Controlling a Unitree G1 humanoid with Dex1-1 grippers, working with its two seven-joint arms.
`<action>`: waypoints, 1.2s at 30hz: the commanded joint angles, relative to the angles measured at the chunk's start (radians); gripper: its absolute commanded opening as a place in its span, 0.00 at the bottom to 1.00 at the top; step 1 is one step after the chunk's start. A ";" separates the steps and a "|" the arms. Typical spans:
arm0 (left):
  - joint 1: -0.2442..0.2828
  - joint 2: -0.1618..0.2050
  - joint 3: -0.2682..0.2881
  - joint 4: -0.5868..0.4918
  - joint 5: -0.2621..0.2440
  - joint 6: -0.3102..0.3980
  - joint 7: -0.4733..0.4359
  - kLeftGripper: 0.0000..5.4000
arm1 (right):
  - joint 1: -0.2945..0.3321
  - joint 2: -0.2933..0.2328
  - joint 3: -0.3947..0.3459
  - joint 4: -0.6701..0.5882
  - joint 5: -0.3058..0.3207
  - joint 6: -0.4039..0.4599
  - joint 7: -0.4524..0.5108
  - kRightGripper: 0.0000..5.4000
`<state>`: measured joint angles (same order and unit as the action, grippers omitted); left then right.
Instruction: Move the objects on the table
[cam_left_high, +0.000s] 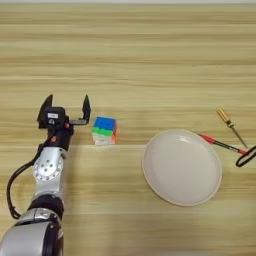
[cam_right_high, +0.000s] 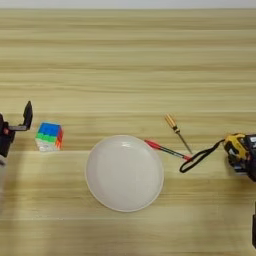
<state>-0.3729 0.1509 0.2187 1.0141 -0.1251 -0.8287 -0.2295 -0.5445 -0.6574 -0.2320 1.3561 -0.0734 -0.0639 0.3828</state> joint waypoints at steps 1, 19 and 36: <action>0.001 0.005 -0.001 0.000 0.001 -0.005 0.000 1.00 | -0.020 -0.001 -0.004 0.002 -0.004 -0.026 0.008 0.68; 0.001 0.002 -0.004 -0.001 0.005 -0.007 0.005 1.00 | -0.032 0.016 0.065 -0.007 -0.057 -0.156 0.105 0.68; -0.002 0.000 -0.009 0.001 0.004 -0.005 0.006 1.00 | -0.037 0.036 0.131 -0.025 -0.075 -0.242 0.363 0.68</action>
<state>-0.3729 0.1483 0.2113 1.0141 -0.1238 -0.8305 -0.2222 -0.5467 -0.6266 -0.1073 1.3459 -0.1585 -0.2903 0.6997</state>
